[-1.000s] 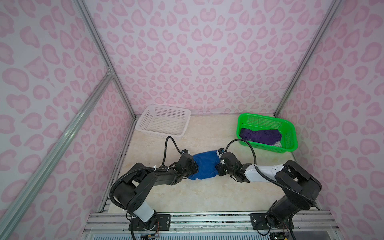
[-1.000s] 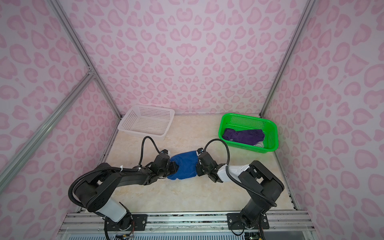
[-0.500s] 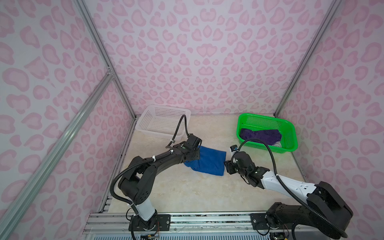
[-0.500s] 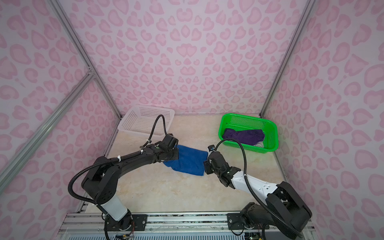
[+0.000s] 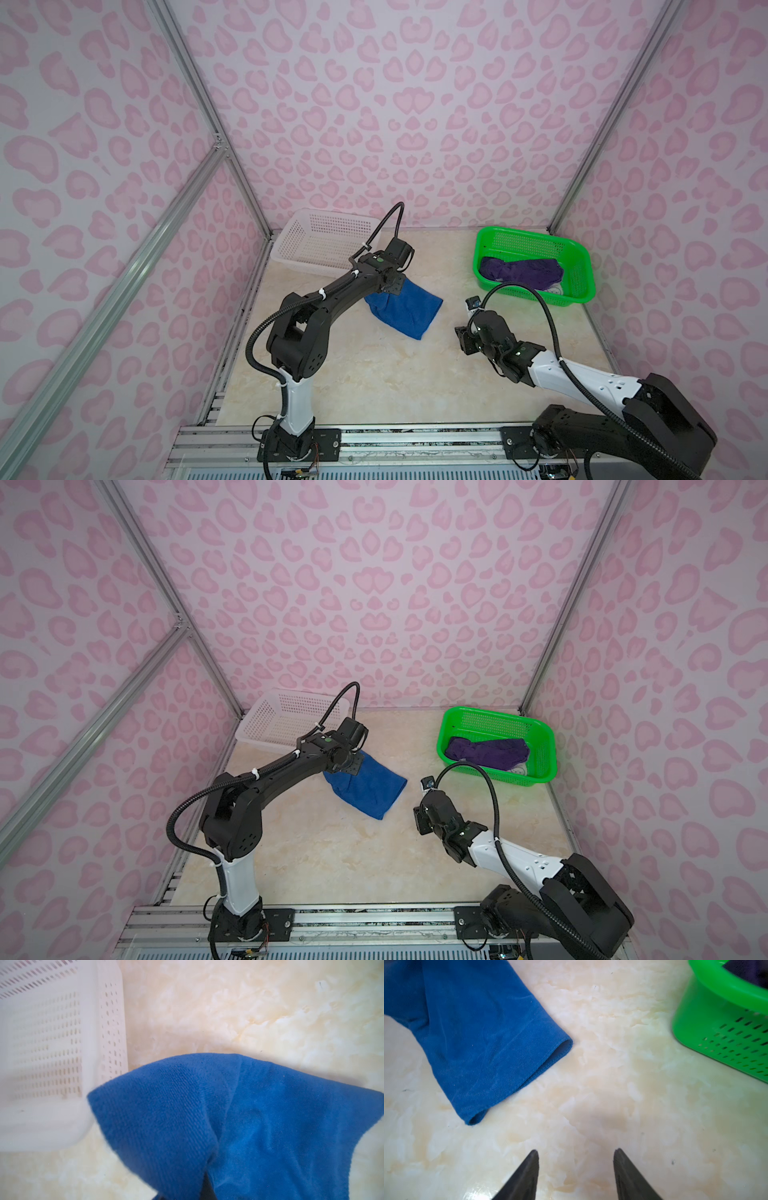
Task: Fold and stack the towels
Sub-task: 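Lift the towel toward the white basket with left gripper while right releases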
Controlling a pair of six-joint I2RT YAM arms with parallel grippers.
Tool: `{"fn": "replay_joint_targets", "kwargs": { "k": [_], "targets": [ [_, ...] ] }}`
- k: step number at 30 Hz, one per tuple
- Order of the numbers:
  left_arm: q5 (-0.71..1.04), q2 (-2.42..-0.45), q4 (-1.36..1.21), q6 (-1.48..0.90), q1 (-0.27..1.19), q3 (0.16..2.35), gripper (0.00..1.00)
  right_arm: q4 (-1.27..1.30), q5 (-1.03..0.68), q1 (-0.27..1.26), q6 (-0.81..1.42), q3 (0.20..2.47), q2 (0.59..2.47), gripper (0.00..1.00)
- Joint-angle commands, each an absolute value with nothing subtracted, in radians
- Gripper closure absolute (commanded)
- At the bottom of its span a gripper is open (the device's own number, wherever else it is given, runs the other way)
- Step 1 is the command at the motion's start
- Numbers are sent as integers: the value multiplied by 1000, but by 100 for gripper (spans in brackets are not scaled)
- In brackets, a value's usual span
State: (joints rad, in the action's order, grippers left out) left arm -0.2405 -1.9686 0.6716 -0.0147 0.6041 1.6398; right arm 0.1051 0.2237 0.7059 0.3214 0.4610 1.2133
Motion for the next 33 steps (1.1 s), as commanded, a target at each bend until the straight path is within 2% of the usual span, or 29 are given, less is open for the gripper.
{"fn": "replay_joint_targets", "kwargs": {
  "k": [1, 7, 13, 15, 25, 33],
  "targets": [
    [-282, -2016, 741, 94, 576, 1776, 97, 155, 186, 706, 320, 460, 1247, 42],
    [-214, -2152, 872, 162, 500, 2101, 97, 198, 147, 707, 324, 479, 1324, 42],
    [-212, -2365, 1092, 213, 430, 2521, 97, 227, 124, 709, 324, 506, 1405, 42],
    [-212, -2408, 1116, 215, 402, 2594, 97, 234, 119, 713, 323, 515, 1432, 42],
    [-113, -2405, 1038, 201, 219, 2597, 97, 255, 89, 730, 314, 590, 1578, 43],
    [-148, -2444, 969, 258, 124, 2580, 97, 235, 93, 761, 300, 654, 1648, 43]
  ]
}}
